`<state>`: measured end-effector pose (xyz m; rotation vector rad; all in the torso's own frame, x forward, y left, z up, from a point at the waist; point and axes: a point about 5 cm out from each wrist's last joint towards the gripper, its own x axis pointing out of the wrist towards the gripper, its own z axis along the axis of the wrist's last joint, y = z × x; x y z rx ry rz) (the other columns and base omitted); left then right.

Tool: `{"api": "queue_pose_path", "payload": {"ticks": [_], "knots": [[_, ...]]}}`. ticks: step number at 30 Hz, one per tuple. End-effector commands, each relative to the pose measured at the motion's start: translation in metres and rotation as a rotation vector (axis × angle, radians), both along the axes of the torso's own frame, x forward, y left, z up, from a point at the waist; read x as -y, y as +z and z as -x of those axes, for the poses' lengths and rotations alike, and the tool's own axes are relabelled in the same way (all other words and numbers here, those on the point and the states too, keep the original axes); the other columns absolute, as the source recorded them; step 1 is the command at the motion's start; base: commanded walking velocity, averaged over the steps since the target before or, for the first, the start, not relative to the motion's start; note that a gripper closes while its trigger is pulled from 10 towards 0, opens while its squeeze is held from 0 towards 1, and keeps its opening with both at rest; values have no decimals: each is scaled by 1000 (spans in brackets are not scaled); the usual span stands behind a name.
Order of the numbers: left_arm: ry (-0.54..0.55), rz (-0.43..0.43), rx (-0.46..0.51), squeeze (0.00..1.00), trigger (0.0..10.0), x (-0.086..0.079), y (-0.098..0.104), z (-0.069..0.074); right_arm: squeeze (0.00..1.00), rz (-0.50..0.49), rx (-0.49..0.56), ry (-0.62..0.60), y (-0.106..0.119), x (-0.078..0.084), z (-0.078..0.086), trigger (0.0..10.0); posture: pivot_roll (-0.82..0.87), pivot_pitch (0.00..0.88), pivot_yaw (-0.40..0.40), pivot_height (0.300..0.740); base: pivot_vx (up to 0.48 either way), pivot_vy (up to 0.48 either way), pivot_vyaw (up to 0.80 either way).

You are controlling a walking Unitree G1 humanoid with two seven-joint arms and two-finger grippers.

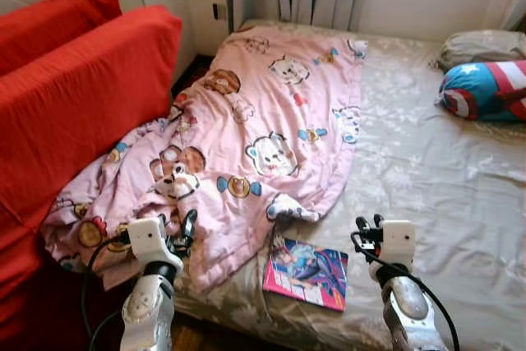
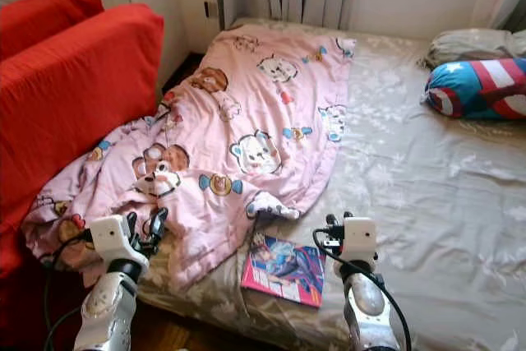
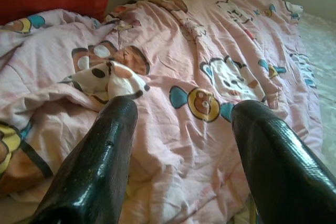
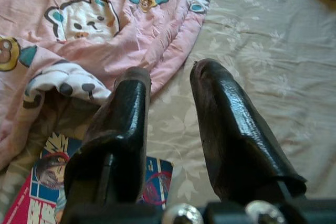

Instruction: Clean up the room

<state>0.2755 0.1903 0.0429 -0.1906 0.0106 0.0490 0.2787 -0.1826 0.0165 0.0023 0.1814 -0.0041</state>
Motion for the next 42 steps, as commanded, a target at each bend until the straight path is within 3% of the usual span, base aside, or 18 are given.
{"api": "queue_pose_path", "payload": {"ticks": [1,27,29,34,42], "knots": [[-5,-8,-3,0,10000,1,1,1,0,9,-19,2,-3,1,2,10000,-22,164,-27,688,0,0,0],[-5,-8,-3,0,10000,1,1,1,0,9,-19,2,-3,1,2,10000,-22,164,-27,688,0,0,0],[18,-26,-19,0,10000,-6,1,9,0,-10,-44,46,-8,-13,2,10000,1,186,-16,688,0,0,0],[20,-32,-22,0,10000,-8,0,9,0,-12,-67,53,-10,-16,2,10000,2,183,-13,688,0,0,0],[16,-33,-36,0,10000,-9,0,9,0,-23,-54,55,-10,-19,1,10000,5,180,-10,638,0,0,0]]}}
